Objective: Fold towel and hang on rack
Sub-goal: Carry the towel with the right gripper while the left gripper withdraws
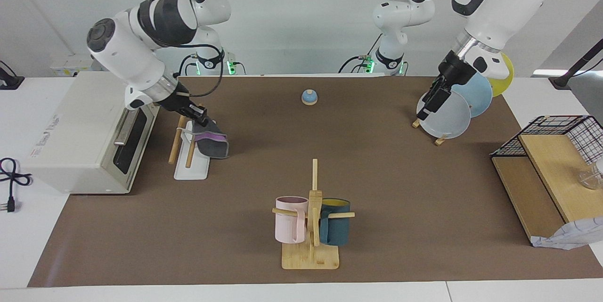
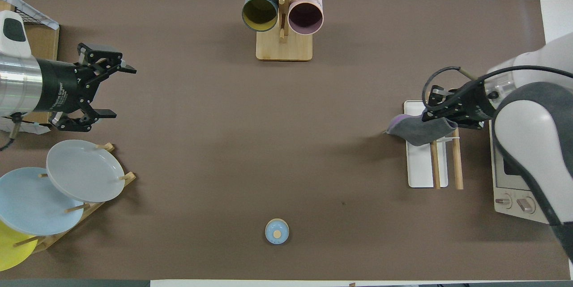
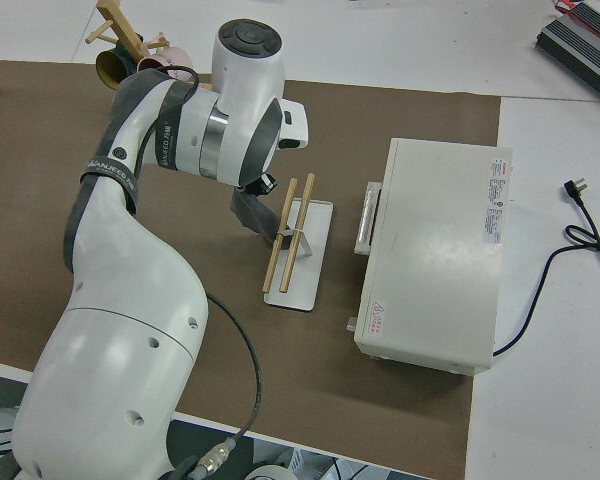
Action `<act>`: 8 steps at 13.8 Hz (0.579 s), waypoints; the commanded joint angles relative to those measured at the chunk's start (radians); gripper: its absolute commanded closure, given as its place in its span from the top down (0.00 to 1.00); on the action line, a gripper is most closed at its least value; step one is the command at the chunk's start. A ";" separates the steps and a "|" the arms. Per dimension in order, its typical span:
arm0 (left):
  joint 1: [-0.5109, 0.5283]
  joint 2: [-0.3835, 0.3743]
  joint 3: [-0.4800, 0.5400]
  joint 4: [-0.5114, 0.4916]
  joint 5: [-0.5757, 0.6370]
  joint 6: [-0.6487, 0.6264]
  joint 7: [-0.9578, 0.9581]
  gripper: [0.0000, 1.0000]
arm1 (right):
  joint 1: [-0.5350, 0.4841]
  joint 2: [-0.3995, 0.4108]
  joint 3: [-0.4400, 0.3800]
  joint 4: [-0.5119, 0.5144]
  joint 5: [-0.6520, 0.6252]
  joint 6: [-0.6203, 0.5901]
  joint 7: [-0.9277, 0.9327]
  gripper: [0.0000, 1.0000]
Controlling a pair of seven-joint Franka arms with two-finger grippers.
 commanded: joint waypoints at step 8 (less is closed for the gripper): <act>-0.004 0.056 -0.007 0.199 0.363 -0.243 0.635 1.00 | -0.105 -0.075 0.015 -0.113 -0.295 0.009 -0.366 0.00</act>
